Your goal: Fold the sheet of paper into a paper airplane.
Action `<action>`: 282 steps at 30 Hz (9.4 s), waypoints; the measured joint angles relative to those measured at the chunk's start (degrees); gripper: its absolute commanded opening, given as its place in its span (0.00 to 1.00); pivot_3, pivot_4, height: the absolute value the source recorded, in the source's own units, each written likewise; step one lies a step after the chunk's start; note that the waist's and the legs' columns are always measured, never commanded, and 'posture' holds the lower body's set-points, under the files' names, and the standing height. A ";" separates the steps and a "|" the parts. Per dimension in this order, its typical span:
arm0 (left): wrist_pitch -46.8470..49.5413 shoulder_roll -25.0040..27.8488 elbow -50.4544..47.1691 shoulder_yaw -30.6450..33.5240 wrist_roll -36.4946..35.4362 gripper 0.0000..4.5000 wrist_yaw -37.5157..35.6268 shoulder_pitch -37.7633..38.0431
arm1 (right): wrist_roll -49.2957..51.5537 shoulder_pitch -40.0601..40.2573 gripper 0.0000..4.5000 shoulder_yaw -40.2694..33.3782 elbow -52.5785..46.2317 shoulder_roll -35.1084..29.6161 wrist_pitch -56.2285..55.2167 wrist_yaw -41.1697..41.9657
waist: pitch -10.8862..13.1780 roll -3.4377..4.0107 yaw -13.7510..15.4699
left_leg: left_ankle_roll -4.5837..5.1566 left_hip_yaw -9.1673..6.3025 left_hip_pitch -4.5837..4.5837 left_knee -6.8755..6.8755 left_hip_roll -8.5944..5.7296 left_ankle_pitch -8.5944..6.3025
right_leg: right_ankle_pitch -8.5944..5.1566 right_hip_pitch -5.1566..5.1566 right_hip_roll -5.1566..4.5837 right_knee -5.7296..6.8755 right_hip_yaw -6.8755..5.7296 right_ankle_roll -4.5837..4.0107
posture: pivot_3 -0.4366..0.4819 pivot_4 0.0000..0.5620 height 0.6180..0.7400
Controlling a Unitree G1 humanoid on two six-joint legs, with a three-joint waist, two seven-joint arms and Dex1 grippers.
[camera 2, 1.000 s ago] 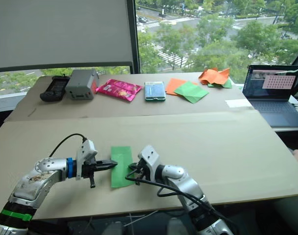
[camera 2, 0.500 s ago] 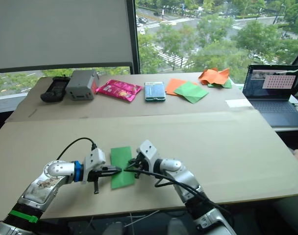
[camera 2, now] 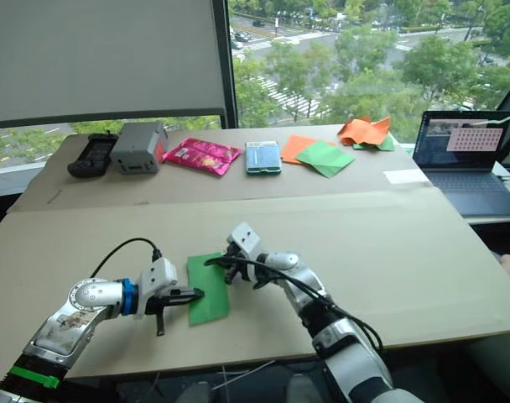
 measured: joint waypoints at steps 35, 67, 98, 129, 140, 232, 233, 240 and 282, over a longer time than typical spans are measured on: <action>0.73 0.64 -1.25 -0.92 0.42 0.00 -0.79 0.20 | -2.75 16.28 0.01 2.42 -23.21 -5.29 5.34 5.60 | -0.37 0.05 1.02 | 0.02 -0.11 0.00 0.01 0.01 -0.16 | -0.35 0.02 0.13 0.25 0.07 -0.30 | 0.48 0.27 0.82; -0.05 0.58 1.14 -1.90 0.72 0.00 -2.01 -1.53 | -0.51 23.69 0.01 9.20 -41.28 -18.26 10.77 10.18 | -0.58 -0.17 1.27 | -0.25 -0.08 0.06 0.01 0.02 -0.33 | -0.44 0.04 0.08 -0.10 0.07 -0.31 | 0.48 0.27 0.82; 10.13 6.44 -6.84 11.99 -9.55 0.00 -2.89 -0.60 | 12.09 32.49 0.01 -6.26 -61.65 -24.78 19.61 4.18 | 0.99 -0.35 2.08 | -0.34 -0.03 -0.26 0.03 0.00 -0.39 | -0.45 -0.37 -0.02 -0.40 0.05 -0.30 | 0.48 0.27 0.82; 7.14 -10.23 3.70 -4.10 -2.77 0.00 -0.89 -14.50 | 20.03 20.30 0.01 -8.65 -64.12 -19.42 27.93 -3.84 | 1.07 -0.39 2.11 | 0.11 -0.21 -0.32 0.14 0.00 -0.11 | -0.43 -0.12 0.21 -0.23 0.07 -0.28 | 0.48 0.27 0.82; 6.17 -9.10 4.14 -4.62 -1.15 0.00 -0.97 -14.63 | 14.18 18.48 0.01 -0.68 -57.60 -20.82 28.79 -6.09 | 1.05 -0.35 2.10 | 0.27 -0.21 -0.34 0.13 0.00 -0.01 | -0.42 -0.06 0.22 -0.19 0.08 -0.28 | 0.48 0.27 0.82; 7.85 -0.10 -5.61 0.12 -0.55 0.00 0.31 -1.77 | -29.70 24.62 0.01 16.95 -51.22 -24.97 -3.13 -14.82 | 0.82 -0.28 2.01 | -0.20 -0.15 -0.33 0.12 0.01 -0.30 | -0.43 -0.21 0.17 -0.24 0.08 -0.29 | 0.48 0.27 0.82; 7.96 -0.09 -5.37 0.14 -0.73 0.00 0.15 -2.15 | -31.09 23.79 0.01 17.88 -50.66 -25.02 -3.73 -14.14 | 0.83 -0.30 2.01 | -0.20 -0.15 -0.33 0.12 0.01 -0.30 | -0.43 -0.21 0.17 -0.24 0.08 -0.29 | 0.48 0.27 0.82; 11.40 -2.02 -2.07 1.57 -4.03 0.00 -0.24 -8.43 | -35.22 21.15 0.01 19.43 -48.14 -23.33 -3.80 -8.87 | 0.85 -0.39 2.22 | -0.17 -0.16 -0.30 0.15 0.01 -0.28 | -0.43 -0.09 0.20 -0.20 0.07 -0.29 | 0.48 0.27 0.82; 2.62 -9.72 18.21 -3.57 4.81 0.00 -1.62 -19.80 | -38.84 23.73 0.01 15.72 -47.82 -18.67 -3.43 -4.94 | 0.58 -0.34 2.21 | 0.31 -0.18 -0.16 0.17 0.01 0.02 | -0.40 0.09 0.24 0.01 0.08 -0.24 | 0.48 0.27 0.82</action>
